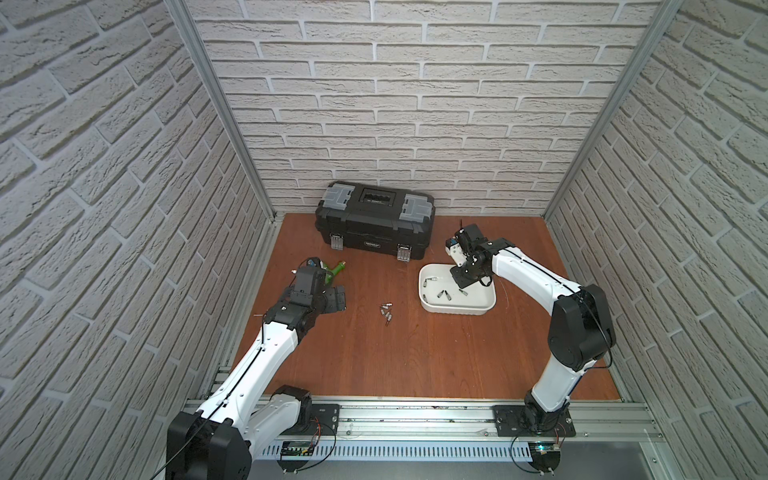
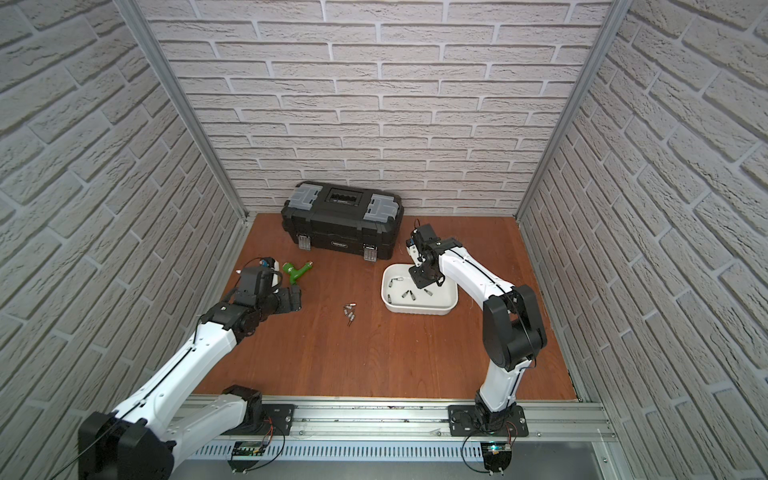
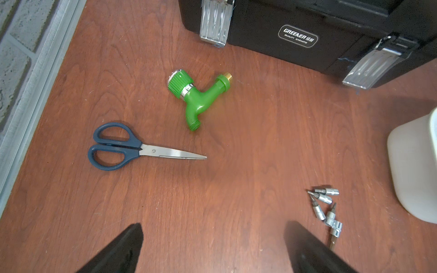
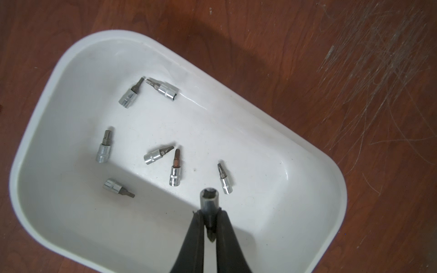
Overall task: Put the bit on the desktop into the storage box
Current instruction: Place the screwdriver bit in the storage box.
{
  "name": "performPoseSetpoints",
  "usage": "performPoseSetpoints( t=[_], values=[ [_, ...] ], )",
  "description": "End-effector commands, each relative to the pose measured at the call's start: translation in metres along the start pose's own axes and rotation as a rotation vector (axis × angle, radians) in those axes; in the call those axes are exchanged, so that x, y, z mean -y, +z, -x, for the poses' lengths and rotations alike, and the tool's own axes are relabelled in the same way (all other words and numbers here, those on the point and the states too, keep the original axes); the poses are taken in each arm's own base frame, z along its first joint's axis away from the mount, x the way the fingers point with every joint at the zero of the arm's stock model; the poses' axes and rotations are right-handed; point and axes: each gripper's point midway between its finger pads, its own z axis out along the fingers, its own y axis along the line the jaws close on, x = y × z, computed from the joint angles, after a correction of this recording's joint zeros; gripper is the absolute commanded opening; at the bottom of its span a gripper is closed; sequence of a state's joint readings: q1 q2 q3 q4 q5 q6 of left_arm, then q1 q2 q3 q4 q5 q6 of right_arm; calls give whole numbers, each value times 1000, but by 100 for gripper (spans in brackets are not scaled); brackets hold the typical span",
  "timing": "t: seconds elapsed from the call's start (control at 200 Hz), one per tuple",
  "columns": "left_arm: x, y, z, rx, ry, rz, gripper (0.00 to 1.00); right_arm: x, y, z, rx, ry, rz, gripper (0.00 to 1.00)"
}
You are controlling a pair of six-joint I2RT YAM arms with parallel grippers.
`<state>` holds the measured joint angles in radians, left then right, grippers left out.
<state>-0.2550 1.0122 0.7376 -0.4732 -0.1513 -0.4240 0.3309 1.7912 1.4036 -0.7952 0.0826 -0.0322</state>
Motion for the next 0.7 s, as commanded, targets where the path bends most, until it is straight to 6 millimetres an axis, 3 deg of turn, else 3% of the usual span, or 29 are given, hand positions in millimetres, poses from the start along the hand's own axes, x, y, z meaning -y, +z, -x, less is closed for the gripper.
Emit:
performPoseSetpoints(
  t=[0.0,0.265,0.695],
  values=[
    [0,-1,4,13,-16,-4,98,4,13,1,-1,36,-18,3],
    [0,-1,4,11,-19,-9,98,6,40,-7,-61,50,-38,3],
    [1,0,2,6,-30,-14,98,3,61,-20,-113,44,-34,3]
  ],
)
